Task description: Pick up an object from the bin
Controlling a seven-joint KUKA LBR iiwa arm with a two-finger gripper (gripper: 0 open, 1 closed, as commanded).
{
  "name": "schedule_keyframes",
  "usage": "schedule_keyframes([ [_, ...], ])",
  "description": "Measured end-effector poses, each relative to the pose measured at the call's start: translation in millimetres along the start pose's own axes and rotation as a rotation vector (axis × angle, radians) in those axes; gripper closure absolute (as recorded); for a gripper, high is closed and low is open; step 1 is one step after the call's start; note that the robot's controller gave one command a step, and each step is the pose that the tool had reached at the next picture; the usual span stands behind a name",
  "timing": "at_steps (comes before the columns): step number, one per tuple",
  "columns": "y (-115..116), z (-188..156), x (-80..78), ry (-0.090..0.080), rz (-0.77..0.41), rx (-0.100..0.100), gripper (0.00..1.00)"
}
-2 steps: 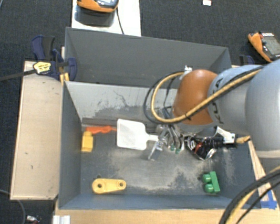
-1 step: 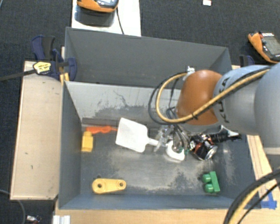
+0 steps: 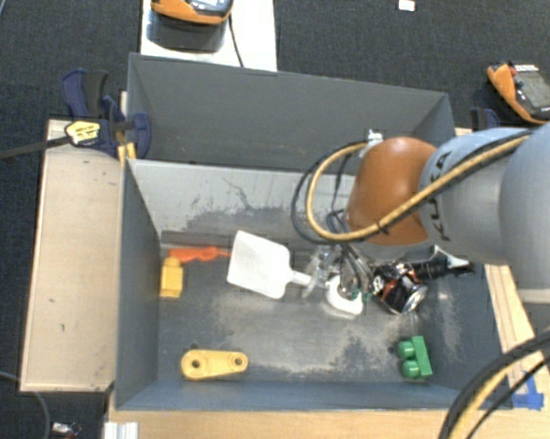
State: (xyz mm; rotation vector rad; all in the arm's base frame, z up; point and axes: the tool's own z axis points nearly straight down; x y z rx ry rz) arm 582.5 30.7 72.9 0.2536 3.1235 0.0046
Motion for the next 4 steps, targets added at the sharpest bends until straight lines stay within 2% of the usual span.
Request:
schedule_keyframes([
  [1,0,-9,1.1,0.002,0.0,0.0,1.0],
  [3,0,-55,-0.3,-0.002,0.001,-0.001,1.0],
  [4,0,-80,1.1,0.004,0.001,0.0,1.0],
])
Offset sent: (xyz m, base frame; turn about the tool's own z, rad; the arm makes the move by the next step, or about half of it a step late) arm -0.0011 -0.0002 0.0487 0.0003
